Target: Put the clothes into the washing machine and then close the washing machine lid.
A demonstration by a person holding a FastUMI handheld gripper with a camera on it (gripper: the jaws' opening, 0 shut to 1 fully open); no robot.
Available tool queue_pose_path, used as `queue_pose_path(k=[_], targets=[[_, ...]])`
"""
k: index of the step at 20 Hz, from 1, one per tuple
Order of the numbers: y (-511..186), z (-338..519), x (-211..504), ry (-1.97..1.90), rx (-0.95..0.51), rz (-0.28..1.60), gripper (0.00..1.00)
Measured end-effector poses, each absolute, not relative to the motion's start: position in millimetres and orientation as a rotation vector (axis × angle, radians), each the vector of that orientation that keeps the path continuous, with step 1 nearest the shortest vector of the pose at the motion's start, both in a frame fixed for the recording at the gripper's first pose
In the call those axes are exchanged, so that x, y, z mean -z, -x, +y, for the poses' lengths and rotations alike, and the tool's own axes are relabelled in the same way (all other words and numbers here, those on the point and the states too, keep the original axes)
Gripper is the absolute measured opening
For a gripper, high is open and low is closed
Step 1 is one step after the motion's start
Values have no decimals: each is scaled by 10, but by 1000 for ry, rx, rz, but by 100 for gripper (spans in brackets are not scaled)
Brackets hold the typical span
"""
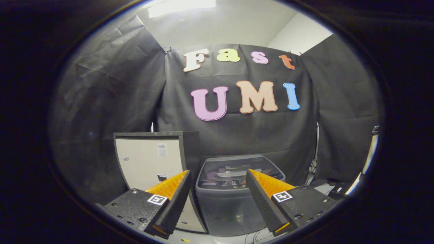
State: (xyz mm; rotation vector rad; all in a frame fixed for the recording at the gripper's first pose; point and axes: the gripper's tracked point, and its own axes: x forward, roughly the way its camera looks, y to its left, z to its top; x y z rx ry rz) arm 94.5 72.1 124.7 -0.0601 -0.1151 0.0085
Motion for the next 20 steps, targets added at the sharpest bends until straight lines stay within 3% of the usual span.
queue_pose_path(k=[6,20], targets=[[-860,513,-870,68,-18,-80,97],[-920,205,-789,-14,3,-70,97]])
